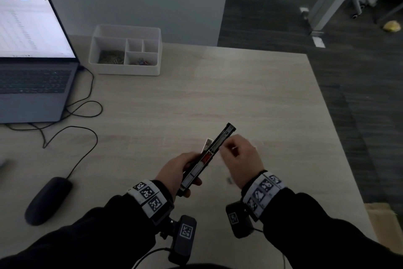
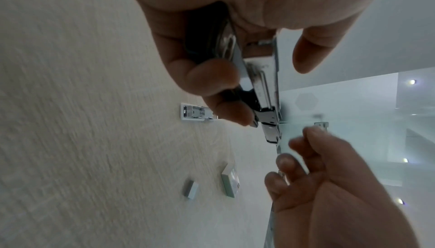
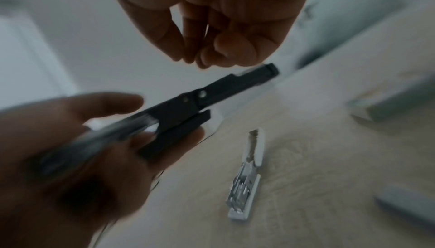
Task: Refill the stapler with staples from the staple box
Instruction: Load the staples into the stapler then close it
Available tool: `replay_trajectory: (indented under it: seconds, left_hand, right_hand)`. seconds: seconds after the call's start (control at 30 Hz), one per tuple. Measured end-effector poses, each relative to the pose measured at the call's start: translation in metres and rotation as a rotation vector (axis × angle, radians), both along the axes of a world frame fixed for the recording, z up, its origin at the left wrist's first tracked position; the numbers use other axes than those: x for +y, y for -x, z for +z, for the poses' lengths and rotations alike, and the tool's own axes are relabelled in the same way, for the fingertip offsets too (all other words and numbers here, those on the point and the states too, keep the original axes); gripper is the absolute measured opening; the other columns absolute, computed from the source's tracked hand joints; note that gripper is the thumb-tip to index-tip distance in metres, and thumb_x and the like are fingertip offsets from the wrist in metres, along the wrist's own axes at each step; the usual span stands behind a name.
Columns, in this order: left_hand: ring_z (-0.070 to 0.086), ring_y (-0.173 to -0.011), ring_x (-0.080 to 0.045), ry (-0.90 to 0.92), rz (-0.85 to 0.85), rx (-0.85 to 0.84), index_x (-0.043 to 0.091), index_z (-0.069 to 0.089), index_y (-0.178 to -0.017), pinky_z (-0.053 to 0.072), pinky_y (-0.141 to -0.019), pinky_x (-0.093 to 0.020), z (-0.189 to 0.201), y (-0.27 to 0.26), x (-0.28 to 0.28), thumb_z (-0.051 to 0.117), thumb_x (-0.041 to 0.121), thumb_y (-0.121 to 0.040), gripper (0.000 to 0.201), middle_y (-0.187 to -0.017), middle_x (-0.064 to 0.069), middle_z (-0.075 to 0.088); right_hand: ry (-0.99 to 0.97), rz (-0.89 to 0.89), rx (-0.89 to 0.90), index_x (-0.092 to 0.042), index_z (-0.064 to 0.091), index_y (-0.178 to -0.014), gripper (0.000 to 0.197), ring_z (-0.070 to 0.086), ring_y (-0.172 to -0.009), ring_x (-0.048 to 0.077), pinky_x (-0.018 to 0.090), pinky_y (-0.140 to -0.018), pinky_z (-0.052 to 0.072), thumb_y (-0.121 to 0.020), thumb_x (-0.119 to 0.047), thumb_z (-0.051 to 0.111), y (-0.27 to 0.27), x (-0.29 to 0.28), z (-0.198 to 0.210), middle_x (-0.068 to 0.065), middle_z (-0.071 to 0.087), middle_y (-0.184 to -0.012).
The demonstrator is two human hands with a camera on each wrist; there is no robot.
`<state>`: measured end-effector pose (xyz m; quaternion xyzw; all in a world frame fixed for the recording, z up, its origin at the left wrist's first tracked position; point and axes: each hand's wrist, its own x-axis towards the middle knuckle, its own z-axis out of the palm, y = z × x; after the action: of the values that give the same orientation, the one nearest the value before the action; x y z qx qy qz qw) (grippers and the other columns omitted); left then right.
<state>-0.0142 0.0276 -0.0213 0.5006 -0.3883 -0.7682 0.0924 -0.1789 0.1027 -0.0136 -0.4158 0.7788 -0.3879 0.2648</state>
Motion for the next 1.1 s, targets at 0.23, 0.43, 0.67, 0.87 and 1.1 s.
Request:
replay_trajectory:
  seconds: [0.23, 0.43, 0.67, 0.87, 1.1]
  left_hand:
    - [0.056, -0.071, -0.031, 0.017, -0.059, -0.016, 0.026, 0.077, -0.099, 0.041, -0.047, -0.029, -0.006, -0.003, -0.002, 0.050, 0.044, -0.088, 0.035, -0.080, -0.016, 0.065]
    - [0.050, -0.053, -0.023, -0.055, -0.009, -0.035, 0.022, 0.075, -0.101, 0.038, -0.045, -0.027, -0.009, -0.005, -0.006, 0.038, 0.061, -0.092, 0.054, -0.065, -0.013, 0.060]
    - [0.055, -0.059, -0.018, -0.071, 0.008, 0.023, 0.014, 0.072, -0.105, 0.039, -0.046, -0.025, -0.012, -0.002, -0.007, 0.032, 0.072, -0.089, 0.072, -0.075, -0.005, 0.064]
    - [0.057, -0.066, -0.019, -0.048, -0.020, 0.120, 0.014, 0.063, -0.113, 0.041, -0.051, -0.028, -0.012, -0.004, -0.011, 0.069, 0.021, -0.069, 0.045, -0.083, -0.007, 0.059]
    - [0.062, -0.095, -0.031, 0.079, 0.179, -0.078, 0.003, 0.037, -0.147, 0.050, -0.075, -0.039, -0.040, -0.013, -0.028, 0.075, 0.011, -0.078, 0.079, -0.117, -0.015, 0.063]
  right_hand:
    - [-0.229, -0.400, -0.716, -0.022, 0.062, -0.108, 0.034, 0.071, -0.078, 0.022, 0.032, -0.061, 0.056, -0.093, -0.050, 0.050, 0.019, -0.019, 0.001, 0.001, 0.072, -0.097]
    - [-0.014, -0.205, -0.439, -0.022, 0.069, -0.100, 0.013, 0.071, -0.078, 0.014, 0.032, -0.063, 0.060, -0.088, -0.025, 0.066, 0.009, -0.025, 0.008, -0.004, 0.074, -0.089]
    - [0.135, 0.488, 0.275, -0.021, 0.069, -0.103, 0.022, 0.062, -0.091, 0.011, 0.027, -0.074, 0.056, -0.081, -0.026, 0.071, -0.007, -0.018, 0.005, -0.005, 0.068, -0.099]
    - [0.151, 0.560, 0.315, -0.013, 0.070, -0.098, 0.017, 0.065, -0.095, 0.020, 0.033, -0.085, 0.054, -0.082, -0.012, 0.065, -0.012, -0.017, -0.022, 0.003, 0.069, -0.102]
    - [-0.294, 0.207, 0.222, -0.023, 0.063, -0.101, 0.017, 0.053, -0.078, 0.012, 0.029, -0.079, 0.046, -0.087, -0.032, 0.060, 0.022, -0.002, -0.041, -0.005, 0.053, -0.092]
